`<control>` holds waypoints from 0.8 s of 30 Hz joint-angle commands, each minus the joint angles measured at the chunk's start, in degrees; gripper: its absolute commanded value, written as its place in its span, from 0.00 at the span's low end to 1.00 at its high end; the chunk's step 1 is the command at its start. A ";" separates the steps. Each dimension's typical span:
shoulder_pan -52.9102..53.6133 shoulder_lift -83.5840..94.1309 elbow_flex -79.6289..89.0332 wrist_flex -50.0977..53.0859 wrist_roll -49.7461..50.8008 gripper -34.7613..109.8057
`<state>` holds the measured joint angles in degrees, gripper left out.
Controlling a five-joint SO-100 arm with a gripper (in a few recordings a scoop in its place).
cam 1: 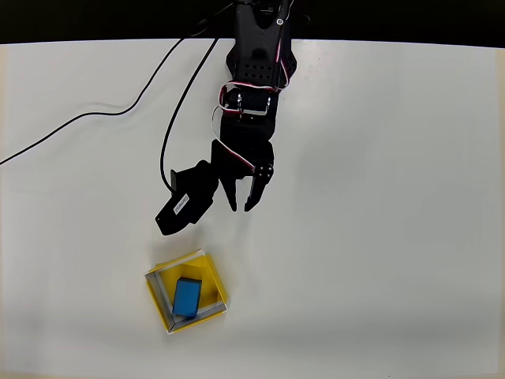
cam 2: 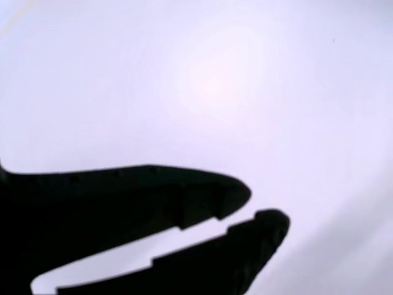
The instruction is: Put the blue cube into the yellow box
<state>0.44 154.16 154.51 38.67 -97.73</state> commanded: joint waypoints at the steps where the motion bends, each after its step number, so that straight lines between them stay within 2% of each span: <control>1: 0.79 8.44 4.13 1.93 -1.14 0.26; 15: 3.16 34.10 25.05 11.51 0.44 0.24; 24: 1.32 37.35 25.66 26.54 0.79 0.24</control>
<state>1.58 190.02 178.68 61.08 -96.15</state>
